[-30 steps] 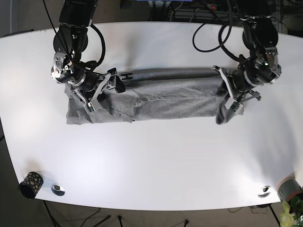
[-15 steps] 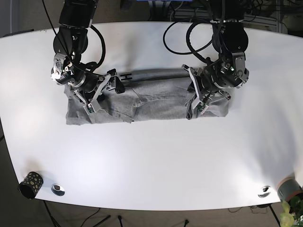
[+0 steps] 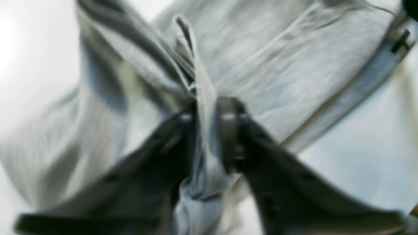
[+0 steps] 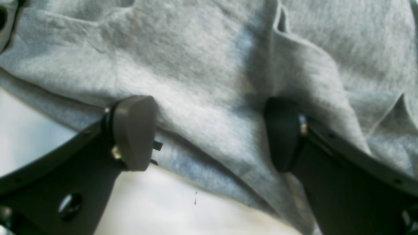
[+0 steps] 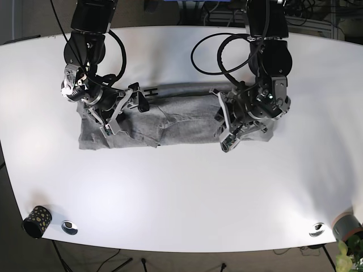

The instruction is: Fold the T-shirt properly

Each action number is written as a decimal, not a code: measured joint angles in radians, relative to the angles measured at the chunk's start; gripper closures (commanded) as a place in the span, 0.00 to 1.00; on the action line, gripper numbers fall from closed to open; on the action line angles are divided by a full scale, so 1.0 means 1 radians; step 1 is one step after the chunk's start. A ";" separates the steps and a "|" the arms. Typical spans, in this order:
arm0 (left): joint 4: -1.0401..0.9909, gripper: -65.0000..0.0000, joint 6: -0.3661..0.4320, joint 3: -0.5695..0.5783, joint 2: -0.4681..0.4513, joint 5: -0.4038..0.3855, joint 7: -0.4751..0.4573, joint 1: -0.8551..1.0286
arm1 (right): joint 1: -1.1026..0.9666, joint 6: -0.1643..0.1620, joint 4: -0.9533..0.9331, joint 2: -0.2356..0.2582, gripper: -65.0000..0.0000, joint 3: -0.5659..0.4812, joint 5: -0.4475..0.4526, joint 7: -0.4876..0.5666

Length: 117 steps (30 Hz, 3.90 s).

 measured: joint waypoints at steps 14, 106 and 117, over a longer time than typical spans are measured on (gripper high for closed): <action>0.234 0.40 0.093 0.259 0.005 -0.038 -0.022 0.003 | 0.000 0.000 0.000 -0.002 0.25 0.000 0.000 0.000; -0.236 0.94 -0.028 0.024 -0.078 0.207 -0.311 -0.006 | -0.050 -0.099 0.323 0.186 0.99 0.077 0.487 -0.113; -0.285 0.94 -0.028 0.042 0.015 0.191 -0.349 -0.003 | -0.048 -0.060 0.340 0.107 0.99 -0.065 0.480 -0.112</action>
